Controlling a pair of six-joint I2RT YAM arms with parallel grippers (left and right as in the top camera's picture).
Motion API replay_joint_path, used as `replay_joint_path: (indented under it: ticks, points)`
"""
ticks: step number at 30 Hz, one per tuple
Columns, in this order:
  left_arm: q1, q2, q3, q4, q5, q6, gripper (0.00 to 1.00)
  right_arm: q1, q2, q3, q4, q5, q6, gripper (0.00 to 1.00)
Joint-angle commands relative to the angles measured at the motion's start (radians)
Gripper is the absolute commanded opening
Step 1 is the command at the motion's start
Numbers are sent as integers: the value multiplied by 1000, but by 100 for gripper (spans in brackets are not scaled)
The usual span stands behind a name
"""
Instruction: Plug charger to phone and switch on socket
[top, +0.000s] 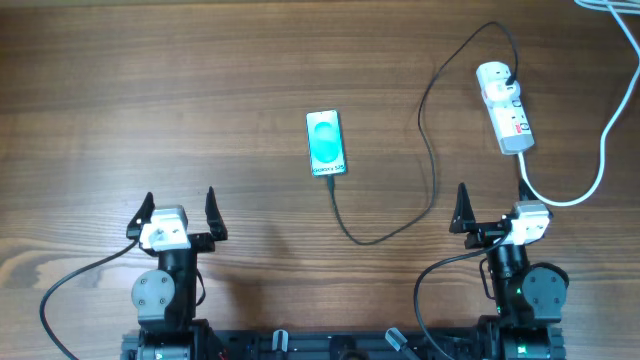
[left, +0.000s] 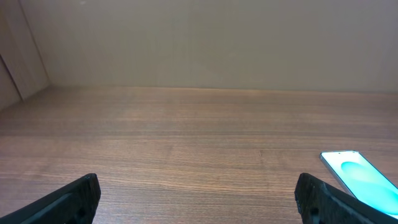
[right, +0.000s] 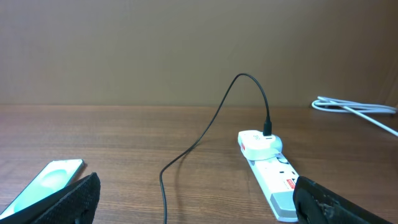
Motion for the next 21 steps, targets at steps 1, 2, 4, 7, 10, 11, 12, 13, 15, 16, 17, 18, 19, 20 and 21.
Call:
replay_joint_path:
  ticks: [1, 2, 4, 7, 10, 11, 12, 13, 15, 16, 17, 18, 19, 20, 21]
  points:
    - [8, -10, -5, 0, 8, 15, 100, 5, -10, -1, 2, 10, -12, 100]
    - [8, -10, -5, 0, 8, 15, 100, 5, -10, -1, 2, 10, -12, 100]
    - [8, -10, -5, 0, 8, 15, 100, 5, -10, -1, 2, 10, -12, 100]
    - [8, -10, -5, 0, 8, 15, 100, 5, -10, -1, 2, 10, -12, 100]
    - [8, -10, -5, 0, 8, 15, 100, 5, -10, -1, 2, 10, -12, 100]
    - [8, -10, -5, 0, 8, 14, 100, 5, -10, -1, 2, 10, -12, 100]
    - [8, -10, -5, 0, 8, 15, 100, 5, -10, -1, 2, 10, -12, 100]
    - [8, -10, -5, 0, 8, 15, 100, 5, -10, -1, 2, 10, -12, 100]
    - [8, -10, -5, 0, 8, 15, 100, 5, -10, -1, 2, 10, -12, 100]
    - [8, -10, -5, 0, 8, 15, 100, 5, -10, -1, 2, 10, -12, 100]
    - [8, -10, -5, 0, 8, 15, 100, 5, -10, -1, 2, 10, -12, 100]
    - [8, -10, -5, 0, 8, 14, 100, 5, -10, -1, 2, 10, -12, 100]
    - [8, -10, -5, 0, 8, 15, 100, 5, -10, -1, 2, 10, -12, 100]
    - [8, -10, -5, 0, 8, 14, 100, 5, -10, -1, 2, 10, -12, 100]
    - [8, -10, -5, 0, 8, 15, 100, 5, -10, -1, 2, 10, -12, 100]
